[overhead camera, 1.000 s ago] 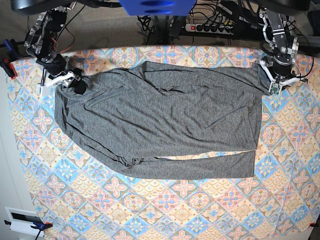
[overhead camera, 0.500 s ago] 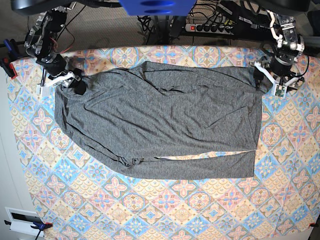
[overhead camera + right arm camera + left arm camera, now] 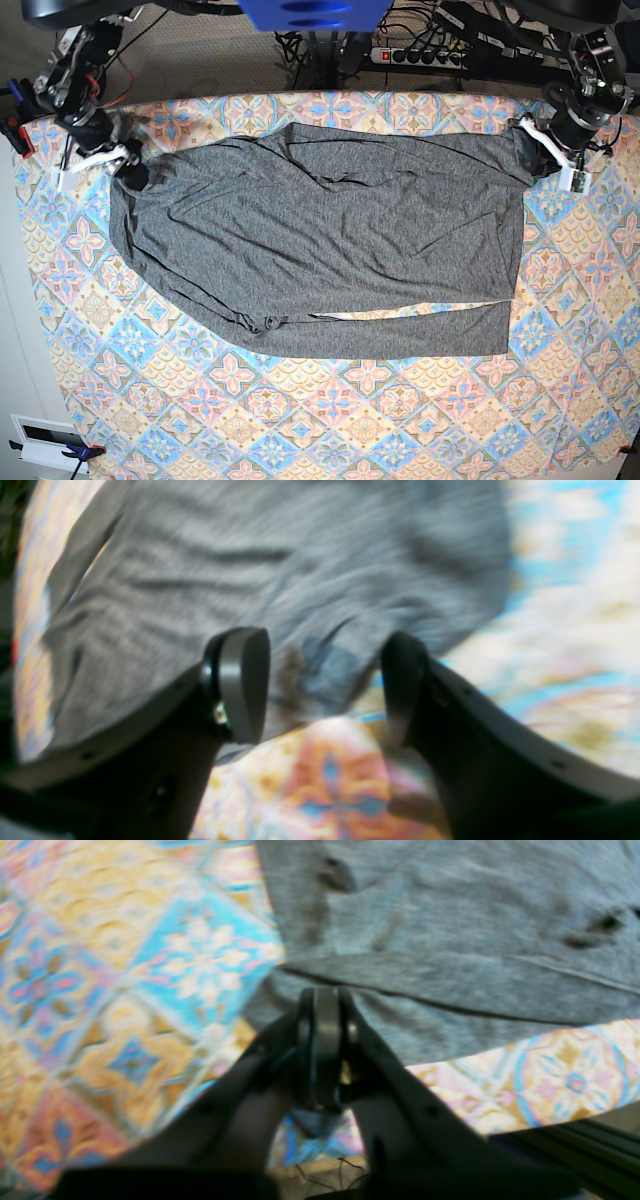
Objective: Layout the t-shirt on the table in an organized manner, then fold the t-shirt properly
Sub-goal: 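Move the right gripper along the shirt's side to its hem corner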
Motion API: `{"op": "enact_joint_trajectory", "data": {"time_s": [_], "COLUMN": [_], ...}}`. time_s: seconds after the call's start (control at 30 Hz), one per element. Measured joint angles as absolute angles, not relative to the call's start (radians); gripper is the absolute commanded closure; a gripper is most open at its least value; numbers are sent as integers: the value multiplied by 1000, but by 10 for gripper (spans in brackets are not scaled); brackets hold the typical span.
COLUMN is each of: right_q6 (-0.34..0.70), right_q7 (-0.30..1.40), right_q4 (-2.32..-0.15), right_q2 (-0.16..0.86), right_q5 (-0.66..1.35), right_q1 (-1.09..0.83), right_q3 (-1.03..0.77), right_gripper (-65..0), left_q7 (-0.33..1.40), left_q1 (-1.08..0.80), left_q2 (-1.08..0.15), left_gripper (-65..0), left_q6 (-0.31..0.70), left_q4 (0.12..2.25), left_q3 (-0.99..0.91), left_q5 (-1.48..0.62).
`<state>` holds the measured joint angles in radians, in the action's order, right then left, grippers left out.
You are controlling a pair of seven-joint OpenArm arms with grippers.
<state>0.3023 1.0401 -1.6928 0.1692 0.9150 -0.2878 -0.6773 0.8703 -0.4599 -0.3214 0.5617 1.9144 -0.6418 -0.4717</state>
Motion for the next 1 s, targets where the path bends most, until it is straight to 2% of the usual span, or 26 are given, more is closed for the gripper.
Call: {"op": "enact_joint_trajectory", "data": {"time_s": [0.13,0.27,0.37,0.43,0.6,0.7,0.83,1.0], "right_q6": [315,312,316,379,570,678,690,696], "right_q7": [1041,1053,1065,1039,969,918,794,588], "right_q4": [-1663,-1532,-1386,-1296,-1146,-1054,-929,-849], "right_q2": [235,307,397,474,558,599,586,583], "right_q5": [937,919,897,909,918,804,652,471], "right_q1": [-157,-103,-23,77,323,419,497,490], "right_q3": [-683,-676,-559,-413,-81,71,225,353], "right_gripper": [-345,-345,-345,-345,-345,-345,-345,-344], "left_q7": [868,876,873,872,873,874,872,873], "left_q1": [-459,-437,-428,-426,-427,-430,-441,-458], "left_q2": [-316,-316,-316,-310,-264,-261,-245,-213], "left_gripper": [-158,-209,-209,-209,-209,-209,-209,-209], "left_q6": [562,561,562,562,566,566,566,561], "left_q4": [1902,1827,1797,1781,1778,1774,1774,1774], "left_q3": [-694,-699,-699,-700,-701,-701,-703,-707], "left_q5": [-477,-471,-479,-478,-476,-476,-476,-475]}}
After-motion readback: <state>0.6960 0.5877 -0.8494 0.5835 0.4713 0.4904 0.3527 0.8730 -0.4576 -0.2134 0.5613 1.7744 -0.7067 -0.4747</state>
